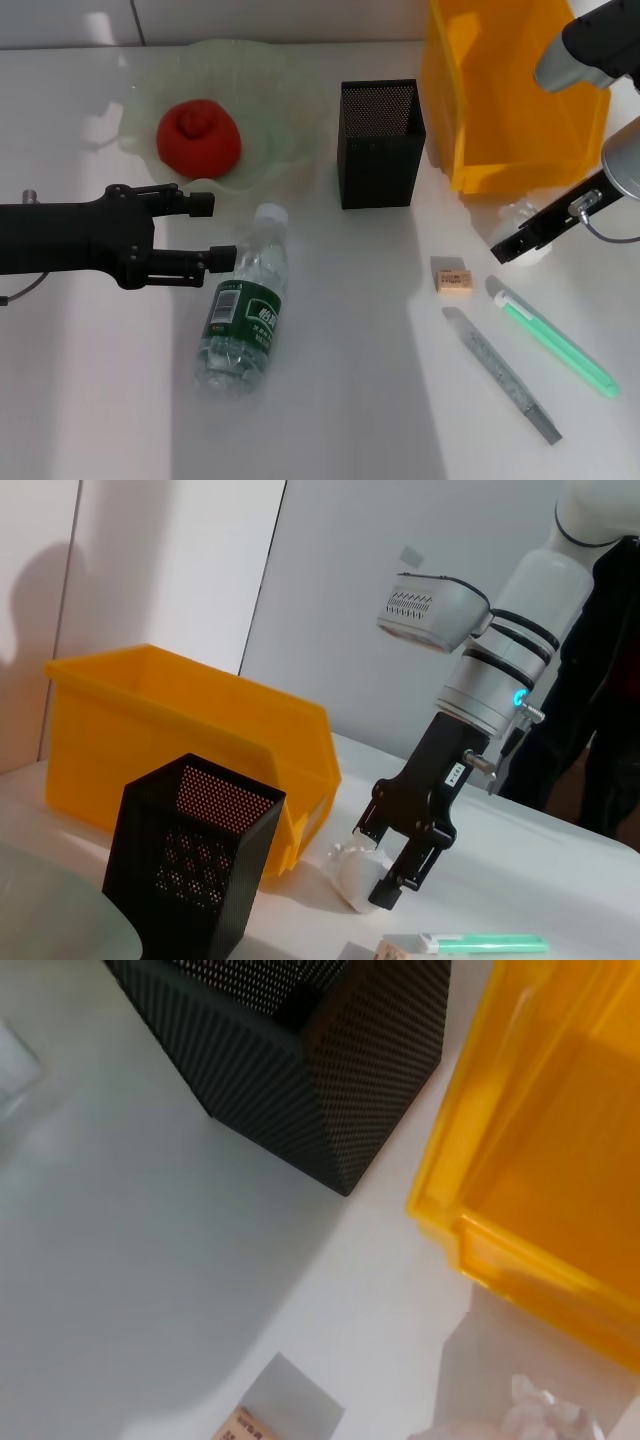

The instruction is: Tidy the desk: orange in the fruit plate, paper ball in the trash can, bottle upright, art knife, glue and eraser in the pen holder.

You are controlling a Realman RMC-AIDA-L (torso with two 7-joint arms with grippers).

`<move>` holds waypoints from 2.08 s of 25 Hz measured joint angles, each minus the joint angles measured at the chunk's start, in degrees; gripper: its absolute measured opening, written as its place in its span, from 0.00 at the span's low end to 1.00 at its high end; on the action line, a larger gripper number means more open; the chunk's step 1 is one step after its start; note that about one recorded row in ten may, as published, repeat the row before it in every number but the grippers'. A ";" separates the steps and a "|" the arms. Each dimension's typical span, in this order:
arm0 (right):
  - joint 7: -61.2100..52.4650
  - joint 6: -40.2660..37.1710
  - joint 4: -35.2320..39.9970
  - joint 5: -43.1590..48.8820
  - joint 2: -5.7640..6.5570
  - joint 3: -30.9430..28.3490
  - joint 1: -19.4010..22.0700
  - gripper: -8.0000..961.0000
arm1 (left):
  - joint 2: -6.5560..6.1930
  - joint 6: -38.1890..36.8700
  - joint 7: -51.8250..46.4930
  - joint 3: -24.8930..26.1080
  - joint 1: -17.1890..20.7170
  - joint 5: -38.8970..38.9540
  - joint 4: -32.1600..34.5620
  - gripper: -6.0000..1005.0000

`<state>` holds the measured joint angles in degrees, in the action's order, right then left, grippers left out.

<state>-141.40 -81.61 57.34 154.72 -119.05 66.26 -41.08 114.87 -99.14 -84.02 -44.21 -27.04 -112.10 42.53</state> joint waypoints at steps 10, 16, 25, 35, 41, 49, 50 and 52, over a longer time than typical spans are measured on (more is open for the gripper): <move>0.02 -7.69 11.05 -3.14 -0.23 -0.42 3.43 0.57 | 0.00 -0.01 0.00 0.00 -0.46 0.14 0.01 0.82; 0.26 -14.97 30.93 -13.08 0.06 -6.74 10.21 0.56 | -0.04 -0.02 -0.04 0.09 -0.58 0.23 0.01 0.82; 8.14 -0.71 25.06 -19.87 1.82 -19.47 10.05 0.61 | 0.06 -0.03 -0.26 0.09 -0.93 0.21 0.01 0.81; 13.20 2.99 15.87 -27.47 2.98 -19.96 8.23 0.74 | 0.09 -0.40 -0.68 0.09 -1.23 -0.04 0.01 0.81; 15.13 2.53 15.81 -32.18 2.72 -23.29 9.57 0.85 | -0.01 -0.86 -0.99 0.09 -1.04 0.12 0.21 0.81; 29.09 -14.01 11.72 -57.20 3.36 -30.96 19.98 0.89 | -0.53 -1.91 -8.40 0.09 -1.85 0.18 3.72 0.81; 31.35 -16.68 10.16 -59.01 3.56 -31.10 21.27 0.89 | -0.53 -2.27 -11.04 0.06 -2.10 0.14 5.04 0.81; 37.83 -23.21 5.93 -61.08 4.20 -31.32 23.73 0.89 | -0.51 -3.12 -16.96 -0.18 -2.80 -0.11 8.21 0.81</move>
<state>-103.57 -104.81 63.27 93.64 -114.85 34.94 -17.34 114.36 -102.26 -100.98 -44.39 -29.84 -112.21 50.74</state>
